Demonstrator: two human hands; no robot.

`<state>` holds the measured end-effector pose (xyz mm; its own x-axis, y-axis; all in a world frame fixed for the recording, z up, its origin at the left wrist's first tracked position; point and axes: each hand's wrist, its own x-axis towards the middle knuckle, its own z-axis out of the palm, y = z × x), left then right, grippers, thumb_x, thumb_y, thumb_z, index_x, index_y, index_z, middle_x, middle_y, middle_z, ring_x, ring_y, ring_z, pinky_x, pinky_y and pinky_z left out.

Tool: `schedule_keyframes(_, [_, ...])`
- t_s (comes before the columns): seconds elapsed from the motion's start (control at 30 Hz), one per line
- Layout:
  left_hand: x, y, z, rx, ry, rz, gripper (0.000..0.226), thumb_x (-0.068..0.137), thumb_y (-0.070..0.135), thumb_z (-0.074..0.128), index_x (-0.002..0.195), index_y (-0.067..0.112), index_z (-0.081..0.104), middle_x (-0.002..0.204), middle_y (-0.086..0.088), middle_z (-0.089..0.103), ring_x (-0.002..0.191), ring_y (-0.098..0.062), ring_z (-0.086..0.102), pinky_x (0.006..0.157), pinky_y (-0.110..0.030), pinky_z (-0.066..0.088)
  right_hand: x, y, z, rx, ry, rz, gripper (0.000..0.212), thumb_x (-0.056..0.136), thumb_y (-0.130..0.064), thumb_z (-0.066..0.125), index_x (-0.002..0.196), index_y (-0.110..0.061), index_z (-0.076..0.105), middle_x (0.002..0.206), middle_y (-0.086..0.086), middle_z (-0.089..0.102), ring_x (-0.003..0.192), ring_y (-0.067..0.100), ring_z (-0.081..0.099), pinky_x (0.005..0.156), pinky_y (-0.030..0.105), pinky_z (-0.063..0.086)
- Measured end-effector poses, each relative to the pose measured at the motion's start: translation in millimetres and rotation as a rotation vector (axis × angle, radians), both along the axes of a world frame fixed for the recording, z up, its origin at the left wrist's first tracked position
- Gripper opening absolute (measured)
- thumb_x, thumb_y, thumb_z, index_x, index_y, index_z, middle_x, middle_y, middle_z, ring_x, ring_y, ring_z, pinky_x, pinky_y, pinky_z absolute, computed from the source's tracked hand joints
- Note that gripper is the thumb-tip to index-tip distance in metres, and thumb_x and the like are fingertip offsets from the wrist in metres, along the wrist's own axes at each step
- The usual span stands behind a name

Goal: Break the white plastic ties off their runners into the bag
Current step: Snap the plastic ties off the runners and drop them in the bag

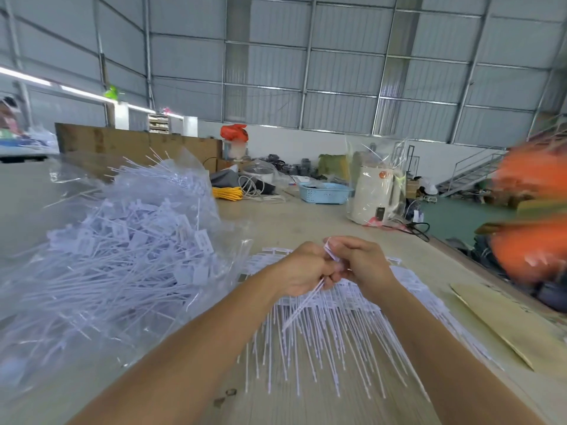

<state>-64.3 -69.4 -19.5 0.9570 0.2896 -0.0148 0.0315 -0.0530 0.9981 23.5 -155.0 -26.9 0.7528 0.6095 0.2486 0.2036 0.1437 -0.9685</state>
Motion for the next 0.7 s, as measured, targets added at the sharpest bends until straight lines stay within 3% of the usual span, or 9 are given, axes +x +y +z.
schedule_keyframes(0.1, [-2, -5, 3, 0.135, 0.030, 0.112, 0.051, 0.089, -0.014, 0.036, 0.052, 0.010, 0.061, 0.062, -0.008, 0.048, 0.047, -0.009, 0.041, 0.039, -0.015, 0.028, 1, 2, -4, -0.013, 0.038, 0.007, 0.007, 0.085, -0.011, 0.065, 0.088, -0.010, 0.072, 0.059, 0.010, 0.057, 0.046, 0.016, 0.046, 0.057, 0.028, 0.038])
schedule_keyframes(0.13, [-4, -5, 5, 0.216, 0.061, 0.143, 0.051, 0.088, -0.012, 0.037, 0.049, 0.012, 0.060, 0.060, -0.007, 0.050, 0.047, -0.010, 0.042, 0.040, -0.016, 0.030, 2, 3, -6, -0.025, 0.028, 0.006, 0.009, 0.085, -0.011, 0.065, 0.091, -0.007, 0.072, 0.058, 0.010, 0.057, 0.048, 0.018, 0.046, 0.056, 0.028, 0.038])
schedule_keyframes(0.23, [-14, -4, 22, 0.484, 0.156, 0.210, 0.014, 0.090, -0.002, 0.049, 0.084, 0.001, 0.061, 0.062, -0.004, 0.058, 0.047, -0.007, 0.050, 0.043, -0.015, 0.039, 4, 3, -12, -0.050, 0.020, -0.003, 0.012, 0.089, -0.020, 0.063, 0.091, -0.010, 0.070, 0.063, 0.006, 0.058, 0.048, 0.018, 0.044, 0.049, 0.027, 0.038])
schedule_keyframes(0.27, [-21, -2, 30, 0.532, 0.146, 0.230, 0.011, 0.088, -0.003, 0.054, 0.098, -0.003, 0.060, 0.067, -0.005, 0.061, 0.051, -0.007, 0.052, 0.046, -0.016, 0.040, 6, 2, -13, -0.059, 0.035, -0.009, 0.013, 0.090, -0.023, 0.062, 0.090, -0.012, 0.069, 0.065, 0.004, 0.058, 0.045, 0.015, 0.044, 0.047, 0.026, 0.038])
schedule_keyframes(0.37, [-56, 14, 56, 0.581, 0.030, 0.307, 0.033, 0.079, -0.009, 0.060, 0.111, -0.002, 0.057, 0.091, -0.015, 0.064, 0.065, -0.016, 0.053, 0.048, -0.022, 0.039, 13, -4, -19, -0.126, 0.026, -0.029, 0.019, 0.091, -0.027, 0.060, 0.094, -0.009, 0.066, 0.072, 0.004, 0.057, 0.041, 0.012, 0.045, 0.043, 0.022, 0.039])
schedule_keyframes(0.47, [-107, 47, 73, 0.698, -0.057, 0.525, 0.028, 0.082, -0.012, 0.052, 0.104, 0.005, 0.056, 0.081, -0.012, 0.066, 0.059, -0.017, 0.050, 0.048, -0.027, 0.038, 20, -9, -27, -0.182, 0.006, -0.039, 0.017, 0.090, -0.025, 0.062, 0.091, -0.009, 0.067, 0.071, 0.005, 0.057, 0.043, 0.015, 0.042, 0.045, 0.024, 0.037])
schedule_keyframes(0.5, [-122, 63, 73, 0.738, -0.039, 0.610, 0.034, 0.085, -0.013, 0.048, 0.109, 0.011, 0.053, 0.079, -0.011, 0.067, 0.061, -0.020, 0.051, 0.051, -0.031, 0.042, 21, -11, -30, -0.199, 0.006, -0.043, 0.016, 0.089, -0.023, 0.063, 0.090, -0.008, 0.067, 0.070, 0.006, 0.057, 0.044, 0.016, 0.041, 0.047, 0.026, 0.035])
schedule_keyframes(0.6, [-157, 111, 62, 0.806, 0.140, 0.778, 0.046, 0.083, -0.018, 0.046, 0.126, -0.004, 0.051, 0.087, -0.018, 0.067, 0.079, -0.035, 0.058, 0.078, -0.046, 0.050, 24, -12, -35, -0.277, -0.012, -0.044, 0.016, 0.090, -0.019, 0.062, 0.087, -0.003, 0.064, 0.068, 0.008, 0.056, 0.042, 0.017, 0.039, 0.048, 0.028, 0.031])
schedule_keyframes(0.7, [-173, 149, 42, 0.875, 0.344, 0.883, 0.047, 0.084, -0.008, 0.057, 0.130, -0.004, 0.050, 0.120, -0.024, 0.061, 0.112, -0.037, 0.054, 0.096, -0.040, 0.043, 25, -10, -37, -0.337, -0.045, -0.035, 0.017, 0.090, -0.011, 0.061, 0.075, -0.004, 0.064, 0.064, 0.010, 0.056, 0.036, 0.017, 0.039, 0.042, 0.024, 0.030])
